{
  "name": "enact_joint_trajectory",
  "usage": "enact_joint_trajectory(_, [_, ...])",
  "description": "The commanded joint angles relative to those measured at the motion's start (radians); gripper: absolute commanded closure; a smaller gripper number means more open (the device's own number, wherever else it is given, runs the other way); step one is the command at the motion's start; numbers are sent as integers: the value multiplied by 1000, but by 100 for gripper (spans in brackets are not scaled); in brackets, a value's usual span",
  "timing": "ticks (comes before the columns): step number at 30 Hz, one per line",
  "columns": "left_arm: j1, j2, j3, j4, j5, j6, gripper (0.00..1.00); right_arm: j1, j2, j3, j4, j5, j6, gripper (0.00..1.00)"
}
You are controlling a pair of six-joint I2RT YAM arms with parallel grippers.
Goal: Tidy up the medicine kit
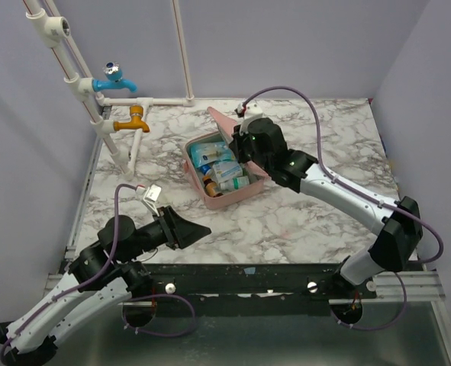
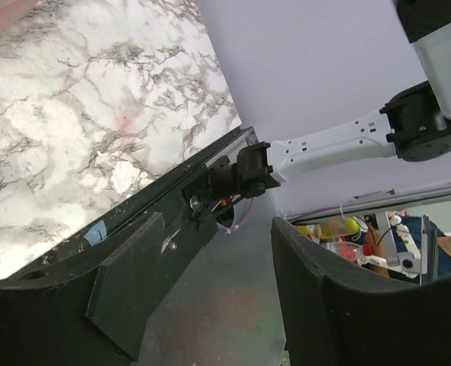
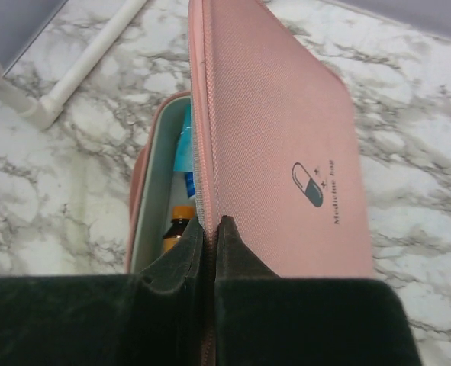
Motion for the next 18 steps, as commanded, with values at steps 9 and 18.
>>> enact_joint_trajectory(9, [4, -51, -53, -34, -19, -11, 39, 95, 106, -156, 201, -190, 139, 99])
enact_joint_trajectory(18, [4, -47, -49, -45, -33, -4, 39, 102, 72, -246, 256, -239, 167, 51])
